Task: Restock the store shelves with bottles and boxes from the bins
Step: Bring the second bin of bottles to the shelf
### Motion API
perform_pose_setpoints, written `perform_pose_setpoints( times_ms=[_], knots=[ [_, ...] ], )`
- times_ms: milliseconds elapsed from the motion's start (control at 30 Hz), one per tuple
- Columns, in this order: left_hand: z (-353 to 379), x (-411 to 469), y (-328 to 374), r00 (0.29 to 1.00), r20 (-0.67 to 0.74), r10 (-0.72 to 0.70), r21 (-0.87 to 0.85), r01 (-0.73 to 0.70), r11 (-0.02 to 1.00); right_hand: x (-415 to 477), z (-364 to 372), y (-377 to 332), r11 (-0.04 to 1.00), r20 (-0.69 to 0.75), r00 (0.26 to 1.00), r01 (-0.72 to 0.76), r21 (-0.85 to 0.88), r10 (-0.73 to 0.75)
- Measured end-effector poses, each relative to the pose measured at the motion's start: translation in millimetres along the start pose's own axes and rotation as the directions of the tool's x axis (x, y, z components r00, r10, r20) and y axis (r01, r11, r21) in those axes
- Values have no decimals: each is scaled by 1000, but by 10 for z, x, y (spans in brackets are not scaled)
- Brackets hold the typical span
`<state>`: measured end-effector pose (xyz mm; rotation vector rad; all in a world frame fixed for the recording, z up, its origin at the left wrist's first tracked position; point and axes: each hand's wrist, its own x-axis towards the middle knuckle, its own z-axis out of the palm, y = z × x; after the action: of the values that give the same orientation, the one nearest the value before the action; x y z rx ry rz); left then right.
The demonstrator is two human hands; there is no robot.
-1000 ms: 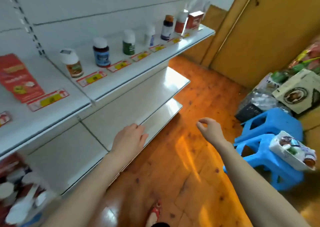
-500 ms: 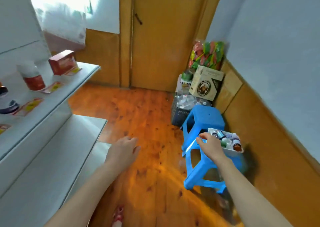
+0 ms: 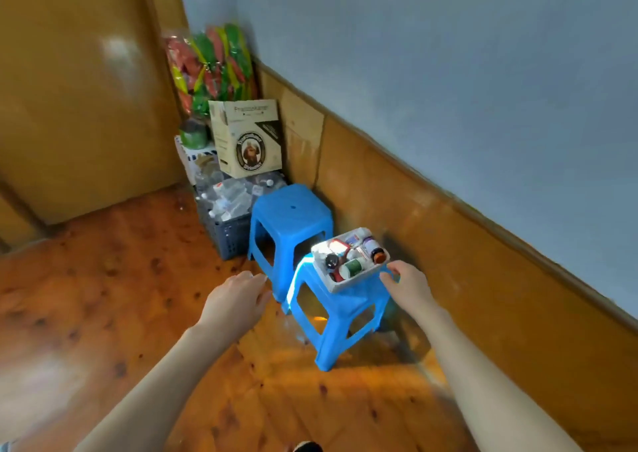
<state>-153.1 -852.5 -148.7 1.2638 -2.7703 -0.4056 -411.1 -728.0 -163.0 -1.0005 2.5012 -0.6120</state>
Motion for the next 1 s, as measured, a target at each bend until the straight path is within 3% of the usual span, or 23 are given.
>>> perform_pose_setpoints(
  times_ms=[267, 567, 733, 1000],
  knots=[
    [556, 1795, 185, 952, 250, 177, 51, -196, 979, 1144, 209, 636, 962, -22, 962, -271, 8, 272],
    [1238, 3256, 193, 868, 470, 158, 46, -203, 978, 2119, 733, 907, 864, 117, 867, -495, 96, 484],
    [1867, 3928, 77, 838, 508, 200, 6, -236, 972, 2460, 1278, 1072, 777, 149, 793, -609, 159, 591],
    [2855, 4469, 4, 710, 644, 286, -112, -282, 953, 2807, 1991, 1325, 629, 228, 673, -739, 241, 704]
  ],
)
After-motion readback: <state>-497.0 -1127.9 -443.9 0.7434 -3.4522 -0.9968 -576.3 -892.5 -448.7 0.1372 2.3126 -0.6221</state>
